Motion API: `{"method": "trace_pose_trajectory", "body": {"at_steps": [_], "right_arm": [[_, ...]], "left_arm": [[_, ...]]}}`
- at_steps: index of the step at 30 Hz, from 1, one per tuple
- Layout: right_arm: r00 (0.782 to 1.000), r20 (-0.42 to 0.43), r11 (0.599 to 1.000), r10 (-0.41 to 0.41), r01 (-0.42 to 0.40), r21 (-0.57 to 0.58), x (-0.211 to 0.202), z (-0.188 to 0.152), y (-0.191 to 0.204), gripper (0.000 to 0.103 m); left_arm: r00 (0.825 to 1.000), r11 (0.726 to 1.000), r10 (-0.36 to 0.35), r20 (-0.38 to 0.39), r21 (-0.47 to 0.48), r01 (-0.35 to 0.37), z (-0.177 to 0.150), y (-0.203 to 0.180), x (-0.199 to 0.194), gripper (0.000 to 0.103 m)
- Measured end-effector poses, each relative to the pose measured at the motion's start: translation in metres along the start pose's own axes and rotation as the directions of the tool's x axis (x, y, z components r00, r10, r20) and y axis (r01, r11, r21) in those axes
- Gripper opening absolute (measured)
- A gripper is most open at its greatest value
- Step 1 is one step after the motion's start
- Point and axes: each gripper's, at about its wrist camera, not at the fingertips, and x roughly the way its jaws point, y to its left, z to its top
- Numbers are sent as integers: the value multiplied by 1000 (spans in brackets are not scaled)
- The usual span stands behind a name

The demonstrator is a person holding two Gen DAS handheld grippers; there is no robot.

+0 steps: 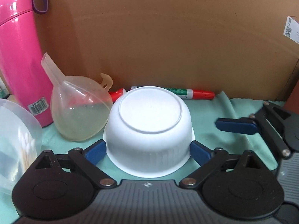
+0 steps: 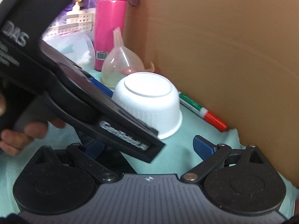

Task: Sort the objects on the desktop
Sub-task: 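Move the left gripper toward the white plastic bowl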

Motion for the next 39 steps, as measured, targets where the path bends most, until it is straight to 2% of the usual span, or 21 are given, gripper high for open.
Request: {"method": "trace_pose_trajectory", "body": {"at_steps": [5,6,8,12,13,14,15,16,17,21,23,25,27,30,34,39], "right_arm": [[1000,23,999,3,-2,-44,15,10,-4,98],[1000,22,999,17,-16,-36,17,11,-7,96],[998,11,998,68,-68,-10,20,11,-12,82],[998,9,998,64,-63,-23,8,1,-11,82],[999,2,998,54,-54,-31,2,-2,-10,82],[999,-6,998,45,-45,-41,-4,-5,-9,82],[999,-12,998,46,-47,-48,-12,-9,-7,81],[996,-14,995,85,-86,-47,-22,-14,-6,72],[992,-12,991,123,-124,-42,-31,-18,-4,73],[999,-28,998,37,-38,-49,-61,-42,1,74],[1000,-20,1000,14,-14,-24,-73,-49,-3,79],[999,4,999,-38,38,-9,-79,-51,-11,89],[997,16,997,-74,74,7,-79,-48,-18,92],[997,44,998,-59,59,3,-67,-37,-25,92],[998,45,999,-45,44,26,-43,-27,-36,92],[1000,-7,1000,0,0,26,-6,-15,-44,92]], "left_arm": [[1000,1000,-19,-10,-20,19,9,9,1,96],[1000,1000,-24,-10,-16,24,10,10,2,96],[1000,1000,-22,-13,-4,22,9,8,-1,94],[999,999,-45,-13,23,45,-1,-2,-14,90],[998,998,-58,-18,33,59,-4,-6,-19,82],[996,995,-84,-22,50,85,-7,-11,-24,69],[987,986,-153,-41,66,155,-10,-17,-30,62],[978,976,-199,-66,73,203,-13,-24,-36,48],[973,972,-214,-84,78,220,-16,-30,-40,49],[967,960,-239,-90,129,249,-29,-49,-59,60],[979,966,-201,-42,156,205,-28,-56,-62,71],[991,980,-134,13,147,131,-17,-45,-58,82],[994,990,-95,44,110,90,-6,-33,-53,82],[995,994,-81,65,82,76,15,-19,-45,87],[987,986,-159,20,63,157,37,-9,-20,88],[981,970,-195,-15,143,195,46,-15,7,92]]}}
